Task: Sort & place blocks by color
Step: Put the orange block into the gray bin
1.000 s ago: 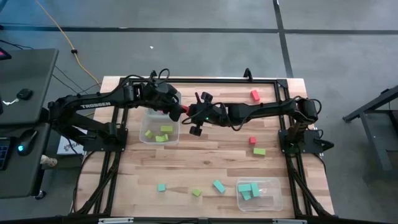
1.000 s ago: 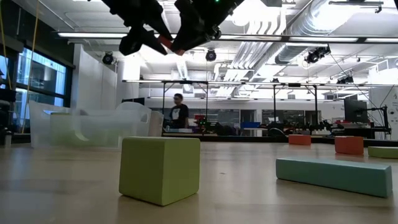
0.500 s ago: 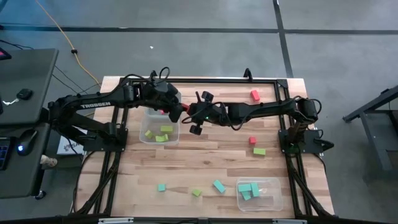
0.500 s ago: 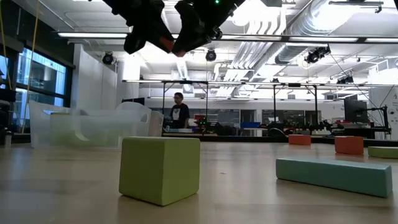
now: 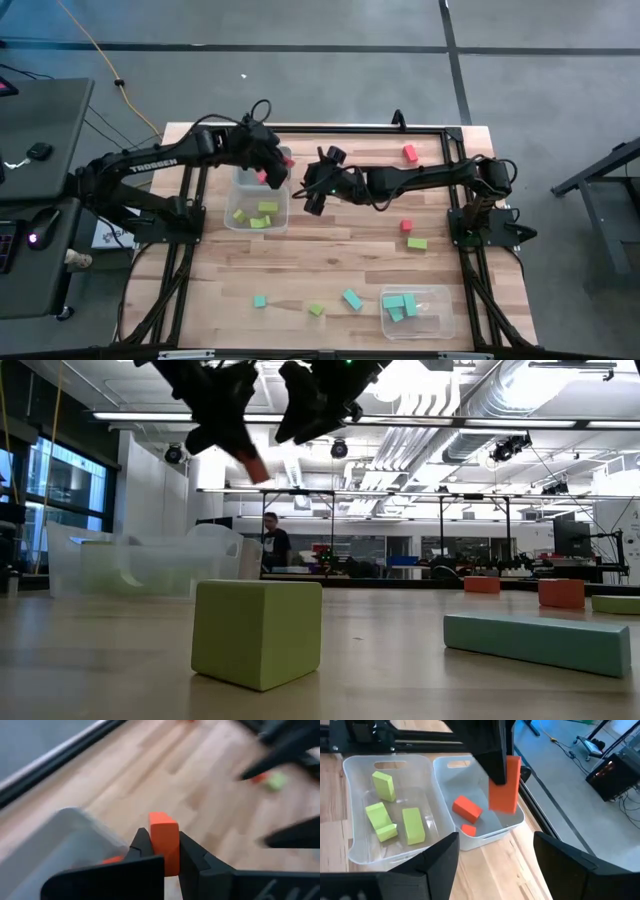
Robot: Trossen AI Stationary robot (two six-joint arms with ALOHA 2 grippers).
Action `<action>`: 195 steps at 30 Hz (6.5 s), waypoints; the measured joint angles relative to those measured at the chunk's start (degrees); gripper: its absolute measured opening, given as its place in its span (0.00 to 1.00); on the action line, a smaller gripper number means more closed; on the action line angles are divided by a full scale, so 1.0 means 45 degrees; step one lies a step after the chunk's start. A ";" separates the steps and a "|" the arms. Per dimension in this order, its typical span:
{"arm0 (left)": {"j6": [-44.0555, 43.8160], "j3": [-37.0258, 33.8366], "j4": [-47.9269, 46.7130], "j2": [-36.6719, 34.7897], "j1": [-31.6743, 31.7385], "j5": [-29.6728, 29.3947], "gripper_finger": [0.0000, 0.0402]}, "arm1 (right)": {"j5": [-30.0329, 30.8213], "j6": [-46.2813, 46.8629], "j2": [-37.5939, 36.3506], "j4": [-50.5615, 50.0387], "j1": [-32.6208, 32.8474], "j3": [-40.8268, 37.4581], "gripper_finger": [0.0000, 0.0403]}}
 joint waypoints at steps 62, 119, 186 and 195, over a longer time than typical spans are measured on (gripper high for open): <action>0.3272 -0.0165 -0.3978 0.5115 0.2890 -0.2003 0.19 | 0.0063 0.1935 -0.0288 -0.1071 0.0401 0.0000 0.62; 0.2425 0.2229 -0.3912 -0.1277 0.0763 -0.1207 0.22 | -0.4810 0.9356 -0.2087 -1.1257 0.1918 -0.3208 0.62; 0.3003 0.2215 -0.3907 -0.1268 0.0778 -0.1328 0.21 | -0.4253 1.0027 -0.6027 -1.2594 0.0022 -0.5463 0.62; 0.3003 0.2215 -0.3912 -0.1268 0.0782 -0.1331 0.21 | -0.4270 1.0111 -0.6134 -1.2100 -0.2744 -0.5440 0.62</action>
